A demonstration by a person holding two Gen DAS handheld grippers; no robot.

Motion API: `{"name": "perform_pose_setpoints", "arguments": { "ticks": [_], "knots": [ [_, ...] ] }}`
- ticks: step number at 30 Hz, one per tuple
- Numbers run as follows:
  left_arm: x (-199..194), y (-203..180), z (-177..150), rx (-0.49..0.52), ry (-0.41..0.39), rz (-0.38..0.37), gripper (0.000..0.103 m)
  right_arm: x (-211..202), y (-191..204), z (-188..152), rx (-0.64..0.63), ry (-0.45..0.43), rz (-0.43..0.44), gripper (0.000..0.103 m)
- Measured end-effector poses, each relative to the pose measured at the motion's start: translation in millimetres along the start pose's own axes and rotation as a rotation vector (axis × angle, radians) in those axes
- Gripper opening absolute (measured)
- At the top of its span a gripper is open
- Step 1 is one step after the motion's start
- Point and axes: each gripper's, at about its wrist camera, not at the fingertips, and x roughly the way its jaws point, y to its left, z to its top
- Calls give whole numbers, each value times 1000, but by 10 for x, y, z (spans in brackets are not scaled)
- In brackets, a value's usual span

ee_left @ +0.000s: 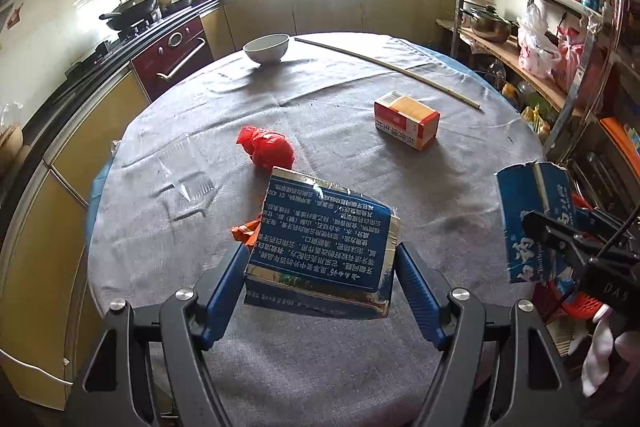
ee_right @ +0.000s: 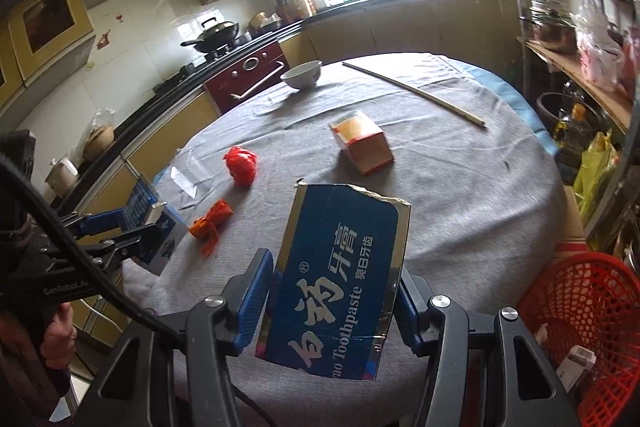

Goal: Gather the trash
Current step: 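Carry both blue boxes to the red basket and lower them inside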

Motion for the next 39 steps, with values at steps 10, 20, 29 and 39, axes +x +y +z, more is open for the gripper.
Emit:
{"name": "perform_pose_setpoints", "arguments": {
  "ticks": [10, 20, 29, 39],
  "knots": [
    [19, -136, -11, 35, 5, -14, 77, -59, -180, -12, 54, -18, -15, 59],
    [-35, -339, 34, 91, -22, -90, 77, -178, -376, -18, 104, -52, -46, 59],
    [-50, -654, 120, 169, -42, -156, 77, -359, -653, -37, 159, -84, -97, 59],
    [-20, -1061, 230, 251, -47, -224, 77, -689, -1178, -196, 270, -108, -178, 60]
  ]
}}
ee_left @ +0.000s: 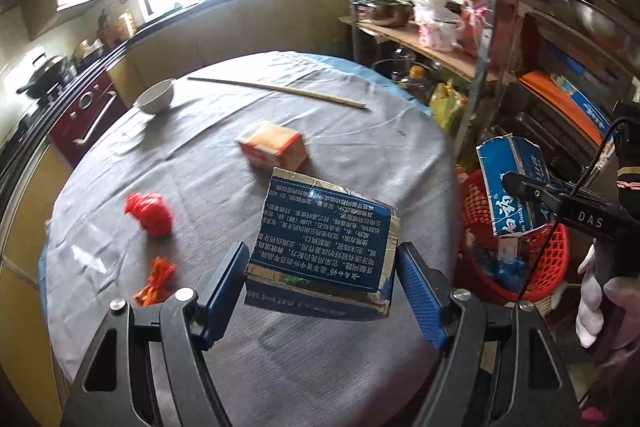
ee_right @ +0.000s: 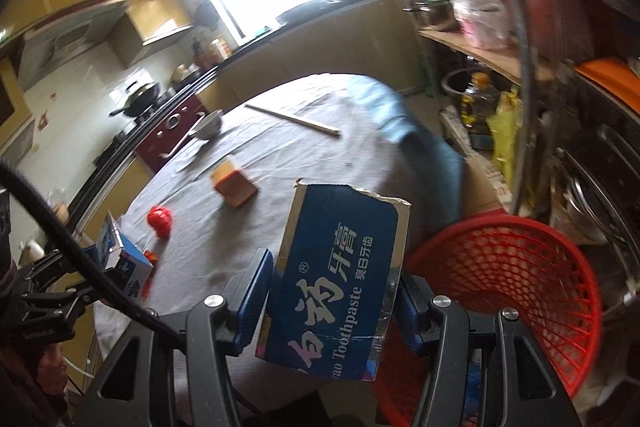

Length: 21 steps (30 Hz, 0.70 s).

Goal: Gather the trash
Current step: 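Carry both blue boxes to the red basket and lower them inside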

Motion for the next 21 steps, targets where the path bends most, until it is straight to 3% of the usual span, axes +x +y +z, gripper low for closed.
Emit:
{"name": "perform_pose_setpoints", "arguments": {
  "ticks": [10, 21],
  "knots": [
    [206, -654, 242, 119, 2, -115, 77, -315, -694, -80, 110, -17, -122, 60],
    [498, -1542, 422, 280, 26, -247, 77, -529, -1272, -207, 232, -17, -176, 61]
  ]
}}
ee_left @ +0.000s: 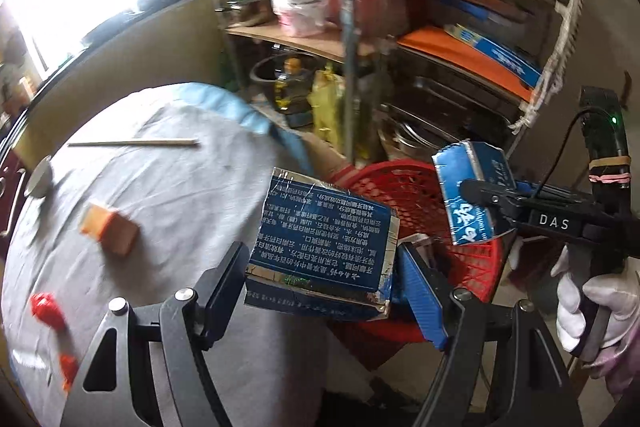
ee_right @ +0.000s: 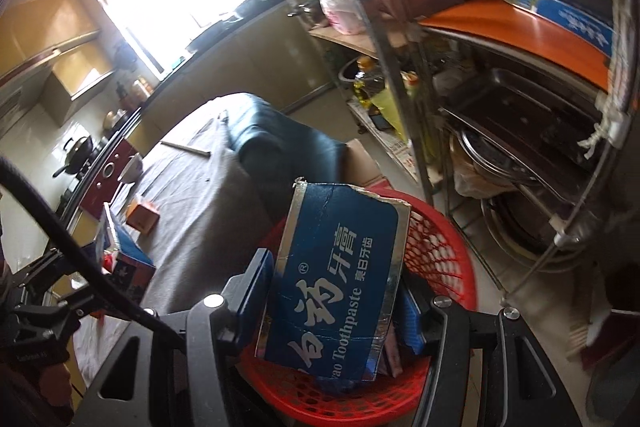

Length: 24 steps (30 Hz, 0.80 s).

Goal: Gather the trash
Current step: 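Carry both blue boxes to the red basket and lower them inside, then open both tools to drop the boxes and turn back to the table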

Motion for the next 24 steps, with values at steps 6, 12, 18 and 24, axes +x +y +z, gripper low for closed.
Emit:
{"name": "perform_pose_setpoints", "arguments": {
  "ticks": [6, 12, 18, 24],
  "knots": [
    [292, -263, 75, 44, 45, -56, 77, 27, -218, -38, 48, 20, -9, 61],
    [570, -376, 96, 49, 109, -104, 77, 193, -346, -43, 133, 58, 25, 61],
    [550, -338, 68, 40, 105, -125, 77, 336, -415, -37, 247, 76, 112, 62],
    [508, -340, 71, 27, 87, -145, 77, 332, -383, -2, 289, 58, 120, 62]
  ]
}}
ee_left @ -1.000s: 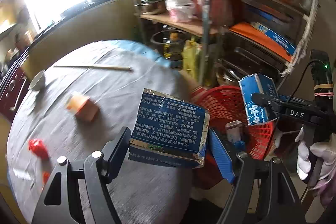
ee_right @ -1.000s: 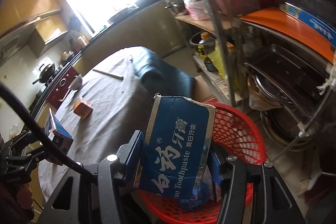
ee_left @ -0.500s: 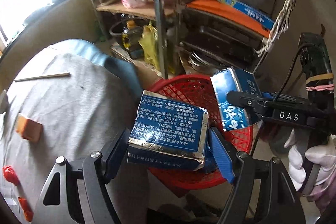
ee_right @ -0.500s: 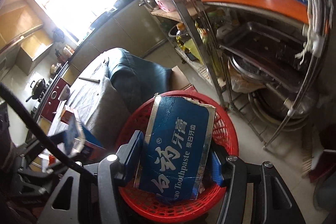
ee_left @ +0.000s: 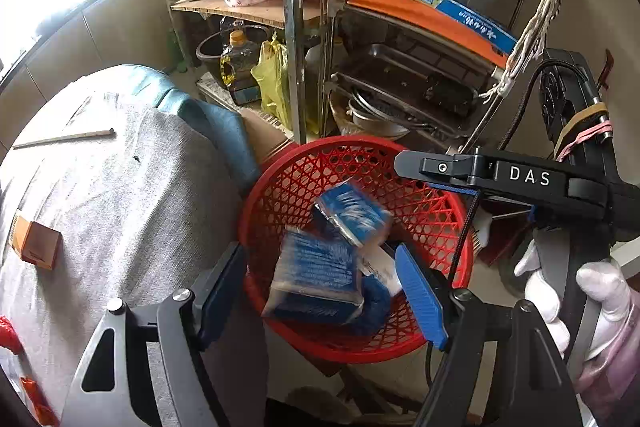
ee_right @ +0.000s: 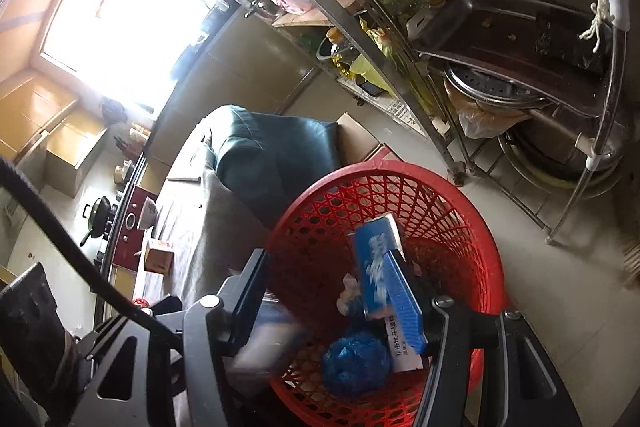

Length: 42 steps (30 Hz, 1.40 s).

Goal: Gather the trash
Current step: 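Open both tools to drop the boxes and turn back to the table, then move the right tool to the orange mesh bundle and grasp it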

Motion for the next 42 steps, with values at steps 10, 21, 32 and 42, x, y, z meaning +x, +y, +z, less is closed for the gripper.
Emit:
{"name": "perform_pose_setpoints", "arguments": {
  "ticks": [10, 21, 32, 42],
  "knots": [
    [-344, 222, -93, -28, -45, 16, 77, -327, 94, 135, -24, -92, -21, 62],
    [-1017, 903, -1014, -219, -37, 206, 77, -147, 587, 46, -122, -32, 54, 62],
    [-1731, 1739, -2123, -519, -70, 469, 77, 300, 1457, -341, -290, 106, 131, 62],
    [-2003, 2192, -2767, -722, -83, 562, 78, 620, 2274, -909, -476, 238, 199, 62]
  ]
}}
